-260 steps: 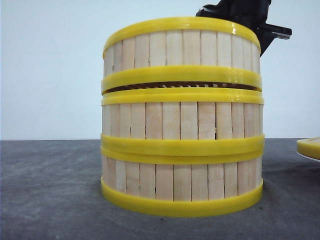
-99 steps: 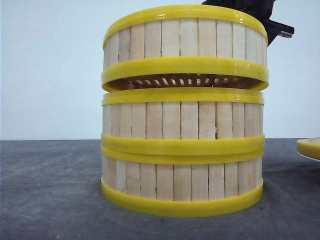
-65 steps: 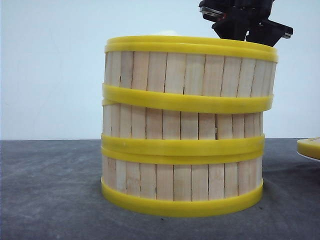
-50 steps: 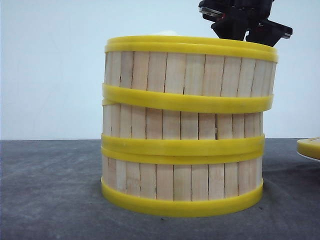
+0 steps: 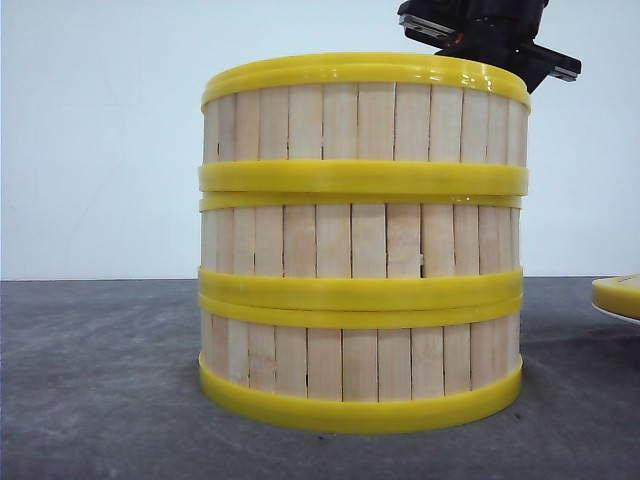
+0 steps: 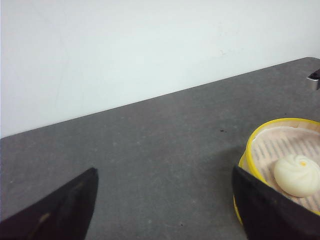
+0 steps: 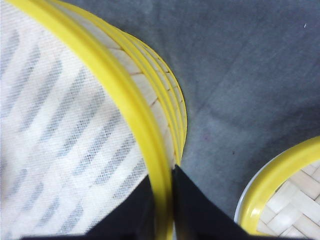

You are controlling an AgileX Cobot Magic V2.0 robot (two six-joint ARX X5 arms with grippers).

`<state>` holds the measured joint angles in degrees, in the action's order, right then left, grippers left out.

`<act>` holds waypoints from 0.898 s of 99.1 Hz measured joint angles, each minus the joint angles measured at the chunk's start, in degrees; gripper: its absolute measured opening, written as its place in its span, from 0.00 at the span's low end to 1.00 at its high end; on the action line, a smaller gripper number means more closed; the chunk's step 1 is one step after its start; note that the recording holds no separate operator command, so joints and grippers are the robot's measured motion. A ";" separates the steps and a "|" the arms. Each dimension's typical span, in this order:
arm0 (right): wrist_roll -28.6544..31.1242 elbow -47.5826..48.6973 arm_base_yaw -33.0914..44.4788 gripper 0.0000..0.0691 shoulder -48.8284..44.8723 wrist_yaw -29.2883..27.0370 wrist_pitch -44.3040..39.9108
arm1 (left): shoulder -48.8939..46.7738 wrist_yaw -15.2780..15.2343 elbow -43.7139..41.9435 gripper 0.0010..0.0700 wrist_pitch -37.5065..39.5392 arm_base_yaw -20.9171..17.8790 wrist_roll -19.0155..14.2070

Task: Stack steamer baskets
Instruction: 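Lower the held basket with the right gripper onto the stack top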

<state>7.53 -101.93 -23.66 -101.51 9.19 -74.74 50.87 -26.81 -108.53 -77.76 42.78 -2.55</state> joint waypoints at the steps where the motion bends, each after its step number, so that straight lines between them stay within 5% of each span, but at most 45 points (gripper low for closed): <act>1: 0.00 0.00 0.00 0.04 0.00 0.02 0.00 | 0.00 0.00 0.00 0.72 0.00 0.00 0.00; 78: 0.42 0.00 0.09 0.04 -0.37 1.18 1.68 | 0.00 1.27 0.02 0.72 0.00 0.00 0.00; 89: 1.18 0.00 0.11 0.15 -0.37 2.27 2.12 | 0.00 1.27 0.02 0.72 0.00 0.00 0.00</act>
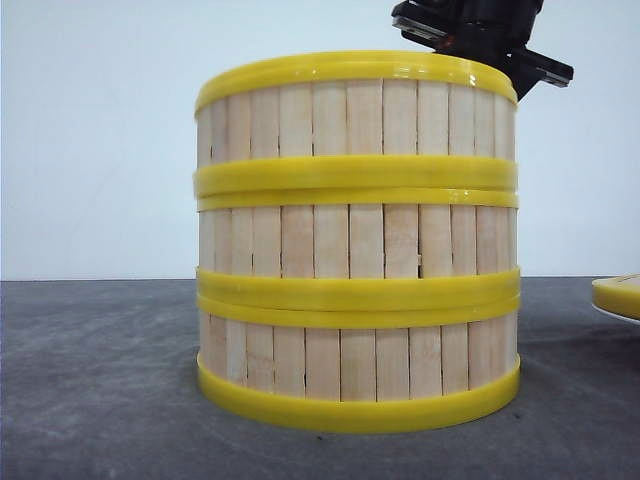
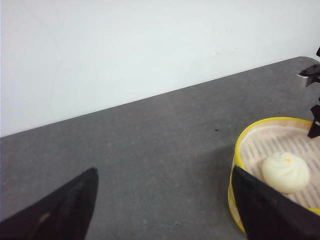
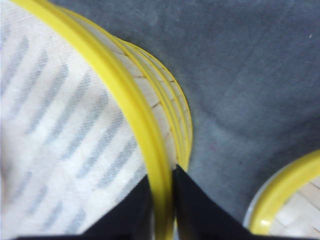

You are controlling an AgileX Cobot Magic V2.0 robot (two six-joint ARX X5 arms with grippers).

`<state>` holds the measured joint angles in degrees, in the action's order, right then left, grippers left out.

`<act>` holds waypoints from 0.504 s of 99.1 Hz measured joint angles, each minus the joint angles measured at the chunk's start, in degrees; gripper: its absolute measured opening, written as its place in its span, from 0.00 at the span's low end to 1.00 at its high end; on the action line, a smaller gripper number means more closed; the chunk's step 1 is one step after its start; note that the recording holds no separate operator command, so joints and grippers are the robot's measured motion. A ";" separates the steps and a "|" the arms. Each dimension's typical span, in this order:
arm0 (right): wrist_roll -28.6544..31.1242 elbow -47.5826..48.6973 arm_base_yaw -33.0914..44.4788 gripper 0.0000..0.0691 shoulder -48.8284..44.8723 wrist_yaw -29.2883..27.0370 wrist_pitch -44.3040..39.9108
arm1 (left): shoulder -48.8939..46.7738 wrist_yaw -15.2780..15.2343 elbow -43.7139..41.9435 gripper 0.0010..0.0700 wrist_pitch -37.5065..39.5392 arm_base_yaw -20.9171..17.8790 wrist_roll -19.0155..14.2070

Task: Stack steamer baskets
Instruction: 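Lower the held basket with the right gripper onto the stack top, then open the right gripper and raise it off the stack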

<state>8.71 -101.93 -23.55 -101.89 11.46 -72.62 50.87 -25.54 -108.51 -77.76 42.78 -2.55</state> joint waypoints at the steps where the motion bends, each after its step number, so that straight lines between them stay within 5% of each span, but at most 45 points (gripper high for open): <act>1: 0.15 0.00 0.00 0.18 0.00 0.24 0.07 | 0.00 0.00 0.00 0.72 0.00 0.00 0.00; 13: 0.61 -0.02 -0.09 0.32 0.00 1.14 0.11 | 0.00 0.00 0.00 0.72 0.00 0.00 0.00; 50: 0.39 -6.86 2.10 0.38 -0.04 1.70 0.02 | 0.00 0.00 0.00 0.72 0.00 0.00 0.02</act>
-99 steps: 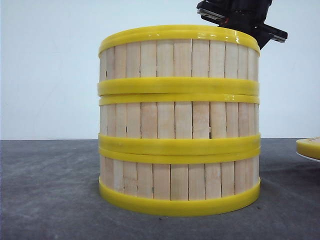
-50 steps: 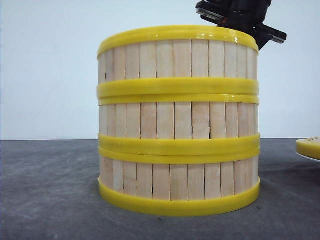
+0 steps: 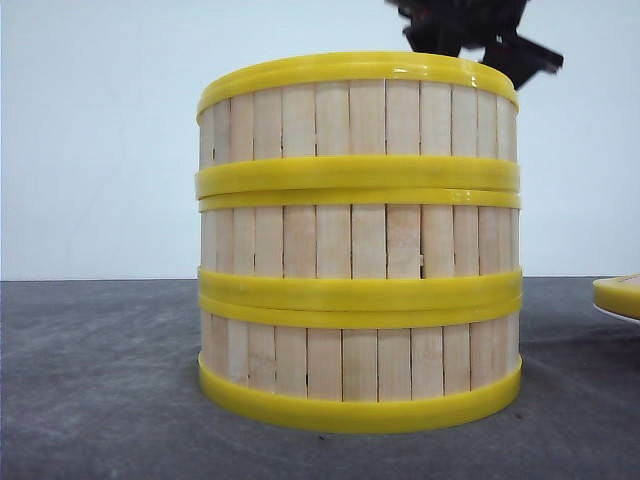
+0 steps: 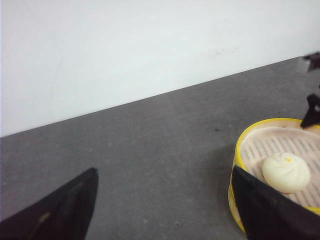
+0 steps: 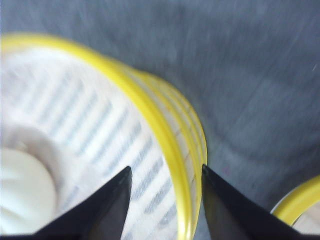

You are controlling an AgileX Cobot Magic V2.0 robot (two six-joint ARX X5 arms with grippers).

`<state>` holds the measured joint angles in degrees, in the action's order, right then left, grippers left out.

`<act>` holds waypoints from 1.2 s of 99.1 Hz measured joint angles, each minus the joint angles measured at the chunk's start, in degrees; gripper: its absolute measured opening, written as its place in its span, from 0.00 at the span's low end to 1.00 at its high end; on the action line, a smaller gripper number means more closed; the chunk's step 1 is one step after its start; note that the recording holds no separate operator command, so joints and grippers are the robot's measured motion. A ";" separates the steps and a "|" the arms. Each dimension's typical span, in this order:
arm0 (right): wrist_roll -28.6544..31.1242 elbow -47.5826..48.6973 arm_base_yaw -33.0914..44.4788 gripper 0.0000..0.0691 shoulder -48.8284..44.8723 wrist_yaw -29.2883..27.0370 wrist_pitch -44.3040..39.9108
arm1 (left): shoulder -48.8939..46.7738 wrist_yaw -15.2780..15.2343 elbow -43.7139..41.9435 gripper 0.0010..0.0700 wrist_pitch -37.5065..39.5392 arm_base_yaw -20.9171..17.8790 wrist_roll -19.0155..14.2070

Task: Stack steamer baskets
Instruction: 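Open the right gripper and raise it off the stack, then move the right gripper over the woven lid and grasp its center hub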

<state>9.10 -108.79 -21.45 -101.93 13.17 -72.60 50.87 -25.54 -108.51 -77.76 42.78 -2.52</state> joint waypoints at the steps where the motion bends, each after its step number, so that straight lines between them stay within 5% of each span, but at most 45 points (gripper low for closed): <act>1: -0.02 -0.39 0.17 0.38 0.00 0.00 0.02 | 0.00 0.00 0.00 0.72 0.00 0.00 0.00; 15: -0.92 -3.63 2.54 0.38 0.09 -3.26 -0.31 | 0.00 0.00 0.00 0.72 0.07 0.00 0.00; 32: -2.29 0.02 6.21 0.38 0.50 -16.39 -4.72 | 0.00 0.00 0.00 0.72 0.31 0.00 0.00; 79: -3.34 38.32 13.84 0.38 23.67 -22.64 7.37 | 0.02 0.00 1.14 0.72 5.64 0.00 0.26; 119: -4.24 43.60 20.59 0.38 22.49 -19.93 11.98 | 1.20 0.46 3.08 0.72 6.49 0.00 1.07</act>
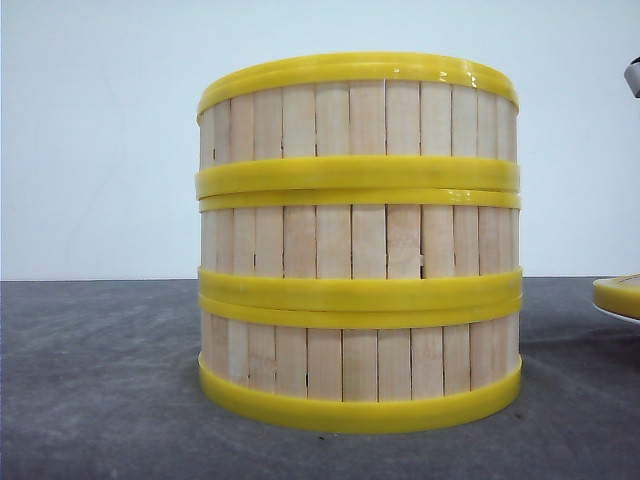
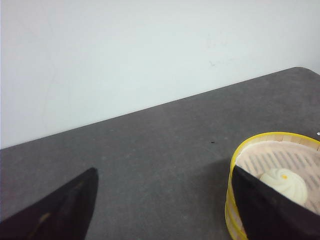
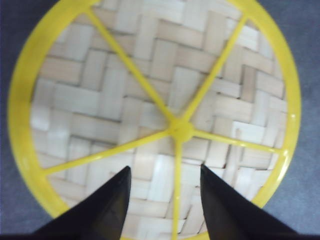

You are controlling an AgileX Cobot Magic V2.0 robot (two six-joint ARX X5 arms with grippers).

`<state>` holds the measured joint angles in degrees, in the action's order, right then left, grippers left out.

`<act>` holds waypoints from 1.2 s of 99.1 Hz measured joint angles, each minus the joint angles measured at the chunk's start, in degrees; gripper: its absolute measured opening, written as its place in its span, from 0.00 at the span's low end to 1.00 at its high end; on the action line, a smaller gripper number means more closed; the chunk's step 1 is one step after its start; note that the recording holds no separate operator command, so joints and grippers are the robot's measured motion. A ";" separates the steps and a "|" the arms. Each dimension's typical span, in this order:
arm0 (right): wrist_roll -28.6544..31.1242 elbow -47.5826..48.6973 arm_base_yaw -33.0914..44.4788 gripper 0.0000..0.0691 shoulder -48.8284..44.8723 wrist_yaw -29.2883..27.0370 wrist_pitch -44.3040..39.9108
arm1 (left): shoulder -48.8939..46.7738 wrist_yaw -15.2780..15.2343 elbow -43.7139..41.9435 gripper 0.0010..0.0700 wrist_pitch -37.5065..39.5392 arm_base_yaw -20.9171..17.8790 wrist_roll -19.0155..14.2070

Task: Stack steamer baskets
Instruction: 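Move the right gripper over the woven lid and grasp its center hub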

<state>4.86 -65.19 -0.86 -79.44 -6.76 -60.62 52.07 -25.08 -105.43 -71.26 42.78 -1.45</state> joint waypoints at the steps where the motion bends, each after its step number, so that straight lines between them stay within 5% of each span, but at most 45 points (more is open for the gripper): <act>1: 0.00 0.00 0.11 0.38 0.00 0.24 0.09 | 0.00 0.00 0.00 0.72 0.00 0.00 0.00; 33: -0.61 0.02 2.54 0.25 -2.29 4.68 0.52 | 1.14 0.00 0.00 0.72 0.02 0.00 0.00; 119: -2.14 -0.02 5.46 0.30 -7.43 7.15 5.22 | 1.29 0.00 0.00 0.72 0.00 0.00 0.00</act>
<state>2.72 -65.21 4.60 -86.87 0.38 -55.40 53.36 -25.08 -105.43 -71.26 42.78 -1.45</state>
